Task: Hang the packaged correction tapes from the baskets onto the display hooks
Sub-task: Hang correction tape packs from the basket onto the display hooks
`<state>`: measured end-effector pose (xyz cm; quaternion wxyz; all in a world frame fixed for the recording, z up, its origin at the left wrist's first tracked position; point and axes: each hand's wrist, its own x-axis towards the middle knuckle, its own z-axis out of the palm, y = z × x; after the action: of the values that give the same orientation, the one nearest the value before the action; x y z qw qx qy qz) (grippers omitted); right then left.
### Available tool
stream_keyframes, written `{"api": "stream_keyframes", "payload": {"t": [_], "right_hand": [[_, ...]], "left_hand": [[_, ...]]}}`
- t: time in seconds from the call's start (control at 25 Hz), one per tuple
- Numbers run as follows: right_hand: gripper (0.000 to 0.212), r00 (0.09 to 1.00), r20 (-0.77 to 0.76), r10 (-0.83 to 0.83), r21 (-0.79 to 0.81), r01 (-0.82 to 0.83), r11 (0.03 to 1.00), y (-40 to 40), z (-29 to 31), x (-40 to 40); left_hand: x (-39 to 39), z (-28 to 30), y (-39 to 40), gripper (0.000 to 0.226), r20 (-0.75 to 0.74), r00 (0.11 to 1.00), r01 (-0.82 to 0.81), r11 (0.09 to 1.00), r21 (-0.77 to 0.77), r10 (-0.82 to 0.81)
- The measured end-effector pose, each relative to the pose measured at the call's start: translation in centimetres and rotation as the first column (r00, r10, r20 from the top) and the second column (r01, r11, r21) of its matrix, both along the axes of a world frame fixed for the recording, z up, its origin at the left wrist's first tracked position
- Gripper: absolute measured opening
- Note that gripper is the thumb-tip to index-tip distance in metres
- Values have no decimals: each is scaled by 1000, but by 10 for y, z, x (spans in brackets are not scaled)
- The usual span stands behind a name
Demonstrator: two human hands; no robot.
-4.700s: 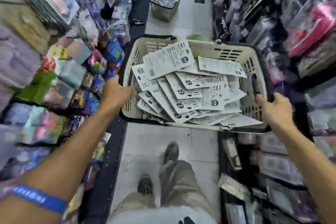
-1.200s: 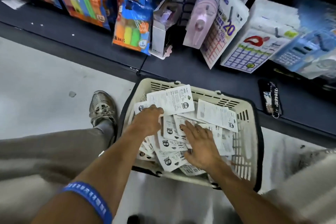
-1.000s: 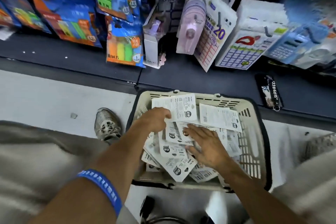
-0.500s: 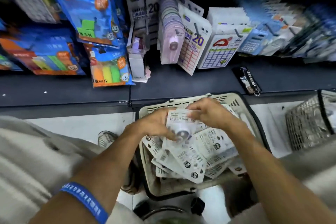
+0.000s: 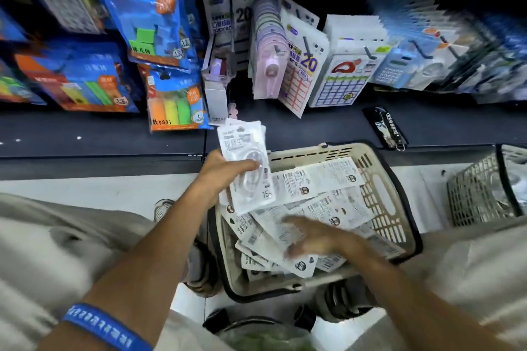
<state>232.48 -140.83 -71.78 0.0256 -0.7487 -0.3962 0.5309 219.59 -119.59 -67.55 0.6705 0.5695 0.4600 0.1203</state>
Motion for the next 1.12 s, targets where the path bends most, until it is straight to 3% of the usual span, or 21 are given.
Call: {"api": "stream_keyframes", "payload": {"t": [0.04, 0.08, 0.2, 0.32, 0.4, 0.48, 0.6, 0.68, 0.72, 0.8, 0.88, 0.92, 0.96, 1.0, 1.04, 1.08, 1.12], "right_hand": [[89, 986, 77, 146, -71, -141, 987, -8, -14, -13], [86, 958, 188, 218, -66, -210, 976, -9, -22, -22], [36, 826, 522, 212, 111, -312, 943, 8, -4, -12], [20, 787, 596, 160, 253, -373, 893, 30, 53, 37], [10, 874, 478, 84, 434, -318, 843, 50, 93, 60], [13, 970, 243, -8, 579, -138, 804, 71, 113, 66], [26, 996, 38, -77, 590, 40, 807, 94, 108, 57], [37, 987, -44, -155, 637, 147, 757, 104, 87, 50], [45, 971, -76, -227, 665, 219, 714, 109, 78, 46], [51, 899, -185, -397, 707, 402, 581, 119, 58, 37], [36, 723, -301, -622, 720, 600, 349, 116, 35, 33], [32, 649, -225, -727, 726, 609, 319, 106, 21, 36], [38, 666, -25, -746, 719, 530, 449, 92, 5, 42], [53, 766, 244, -595, 615, 352, 706, 75, -11, 46], [69, 838, 447, -313, 404, 123, 907, 59, -25, 49], [77, 832, 551, -72, 222, -63, 973, 47, -39, 54], [77, 806, 591, 30, 153, -148, 977, 39, -51, 60]], "left_hand": [[-1, -1, 1, 35, -11, 1000, -27, 1000, 12, 27], [-2, -2, 2, 41, -16, 999, -37, 999, 26, 38], [1, -3, 0, 50, -65, 998, -12, 991, 132, 21], [5, 0, 2, 56, -262, 963, 164, 921, 354, -70], [8, 5, 2, 59, -244, 944, 298, 895, 330, -225], [8, 5, -2, 65, -86, 919, 393, 907, 154, -384], [1, 0, -2, 49, 98, 944, 329, 919, -218, -315], [-4, -3, -3, 41, 171, 966, 253, 856, -451, -195], [-5, -6, -4, 44, 188, 969, 235, 841, -487, -162], [-4, -10, -4, 43, 143, 974, 219, 897, -384, -177], [0, -10, -3, 39, 66, 984, 178, 943, -282, -166], [2, -11, 1, 35, 32, 992, 128, 953, -274, -124], [4, -11, 5, 32, 4, 997, 71, 963, -260, -73], [5, -12, 10, 32, -14, 999, 28, 975, -222, -32], [8, -12, 15, 35, -33, 999, 18, 987, -162, -23], [10, -12, 18, 42, -49, 998, 42, 995, -88, -47], [15, -11, 19, 50, -78, 993, 82, 996, -19, -83]]}}
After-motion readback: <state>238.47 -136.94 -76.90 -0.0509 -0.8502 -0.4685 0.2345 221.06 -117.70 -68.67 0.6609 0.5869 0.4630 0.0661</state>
